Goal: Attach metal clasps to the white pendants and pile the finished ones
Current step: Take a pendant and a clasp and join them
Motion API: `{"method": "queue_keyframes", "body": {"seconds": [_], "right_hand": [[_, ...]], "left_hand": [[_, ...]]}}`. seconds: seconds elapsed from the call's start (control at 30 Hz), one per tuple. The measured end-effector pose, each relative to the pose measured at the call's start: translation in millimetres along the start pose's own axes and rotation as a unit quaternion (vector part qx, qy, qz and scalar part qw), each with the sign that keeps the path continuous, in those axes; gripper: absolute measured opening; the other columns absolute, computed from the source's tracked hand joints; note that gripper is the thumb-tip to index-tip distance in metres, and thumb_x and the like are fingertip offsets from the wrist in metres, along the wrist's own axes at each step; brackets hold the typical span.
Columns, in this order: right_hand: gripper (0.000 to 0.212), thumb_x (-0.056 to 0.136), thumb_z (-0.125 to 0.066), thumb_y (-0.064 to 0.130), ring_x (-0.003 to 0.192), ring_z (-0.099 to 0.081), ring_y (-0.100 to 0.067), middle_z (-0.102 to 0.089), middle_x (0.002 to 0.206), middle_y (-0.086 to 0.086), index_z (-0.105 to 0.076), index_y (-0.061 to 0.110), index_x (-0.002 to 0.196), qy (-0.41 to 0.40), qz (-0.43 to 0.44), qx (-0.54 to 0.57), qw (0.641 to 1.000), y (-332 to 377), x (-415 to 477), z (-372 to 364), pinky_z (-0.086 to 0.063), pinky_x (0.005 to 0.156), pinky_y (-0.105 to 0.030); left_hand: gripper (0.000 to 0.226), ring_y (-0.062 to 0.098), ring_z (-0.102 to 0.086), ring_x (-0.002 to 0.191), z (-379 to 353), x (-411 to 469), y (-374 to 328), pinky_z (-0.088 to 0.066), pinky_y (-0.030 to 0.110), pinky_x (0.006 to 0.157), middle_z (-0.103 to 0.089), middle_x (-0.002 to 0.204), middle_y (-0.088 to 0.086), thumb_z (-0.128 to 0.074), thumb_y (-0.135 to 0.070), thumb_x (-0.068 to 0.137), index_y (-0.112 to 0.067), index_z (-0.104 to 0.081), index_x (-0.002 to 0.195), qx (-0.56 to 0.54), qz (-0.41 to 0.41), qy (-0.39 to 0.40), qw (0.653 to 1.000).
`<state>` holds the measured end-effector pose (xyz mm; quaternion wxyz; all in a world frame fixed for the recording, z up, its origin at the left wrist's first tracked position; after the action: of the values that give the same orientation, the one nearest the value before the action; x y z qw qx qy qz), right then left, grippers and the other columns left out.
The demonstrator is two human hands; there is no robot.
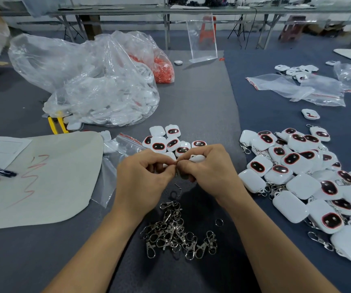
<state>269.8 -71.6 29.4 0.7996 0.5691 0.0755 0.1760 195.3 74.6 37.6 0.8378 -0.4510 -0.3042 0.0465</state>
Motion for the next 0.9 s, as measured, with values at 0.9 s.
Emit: {"method": "queue_keyframes", "body": {"seconds": [0.9], "right_hand": [[0.018,0.08,-0.07,-0.006,0.058,-0.052,-0.016,-0.064,0.063,-0.007,-0.077,0.01,0.076,0.191,-0.085,0.122,0.97,-6.2,-6.6,-5.3,-0.041,0.053,-0.025]], "left_hand": [[0.008,0.002,-0.049,0.052,-17.3,-2.2,10.6,-0.039,0.015,0.05,-0.059,0.053,-0.011,-0.069,-0.019,0.053,-0.021,-0.074,0.059,-0.151,0.126,0.114,0.974]]}}
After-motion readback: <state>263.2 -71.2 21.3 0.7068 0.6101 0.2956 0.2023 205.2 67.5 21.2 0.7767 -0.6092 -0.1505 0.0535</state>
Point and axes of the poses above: each hand's wrist, its own x-axis towards the middle knuckle, its own z-axis out of the back of the hand, y = z × x, the point moved 5 cm from there along x, towards the middle knuckle
